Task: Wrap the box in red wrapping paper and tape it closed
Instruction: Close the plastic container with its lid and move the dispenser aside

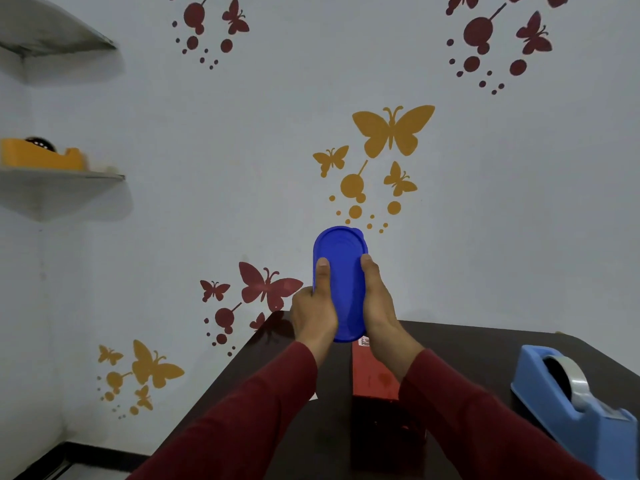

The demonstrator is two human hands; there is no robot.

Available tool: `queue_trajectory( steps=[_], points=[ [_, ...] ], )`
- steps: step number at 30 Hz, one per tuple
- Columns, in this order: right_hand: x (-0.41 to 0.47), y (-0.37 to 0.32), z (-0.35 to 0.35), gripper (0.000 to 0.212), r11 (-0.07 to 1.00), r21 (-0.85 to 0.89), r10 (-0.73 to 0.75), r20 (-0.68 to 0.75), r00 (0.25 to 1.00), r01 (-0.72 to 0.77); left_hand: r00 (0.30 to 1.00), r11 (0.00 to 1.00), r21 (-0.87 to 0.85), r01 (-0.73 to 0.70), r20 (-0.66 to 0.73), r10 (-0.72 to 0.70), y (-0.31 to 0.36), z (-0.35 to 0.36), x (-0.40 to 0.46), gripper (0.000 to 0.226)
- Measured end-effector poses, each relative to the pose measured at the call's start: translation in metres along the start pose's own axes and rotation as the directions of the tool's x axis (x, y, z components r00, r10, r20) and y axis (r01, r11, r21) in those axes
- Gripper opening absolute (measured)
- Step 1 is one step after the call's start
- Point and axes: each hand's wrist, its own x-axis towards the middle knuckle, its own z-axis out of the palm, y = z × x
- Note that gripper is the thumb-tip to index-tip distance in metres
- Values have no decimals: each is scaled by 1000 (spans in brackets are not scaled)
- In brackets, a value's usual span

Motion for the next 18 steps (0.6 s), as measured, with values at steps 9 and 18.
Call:
queue_trajectory(
  steps=[9,18],
  points=[
    [-4,13,-7,61,994,-102,-50,-13,999,48,971,993,-11,120,208,-115,20,-11,13,105],
    [16,-11,-7,77,1000,-19,0,86,996,1,969,989,84,124,203,-139,11,-9,16,91]
  ],
)
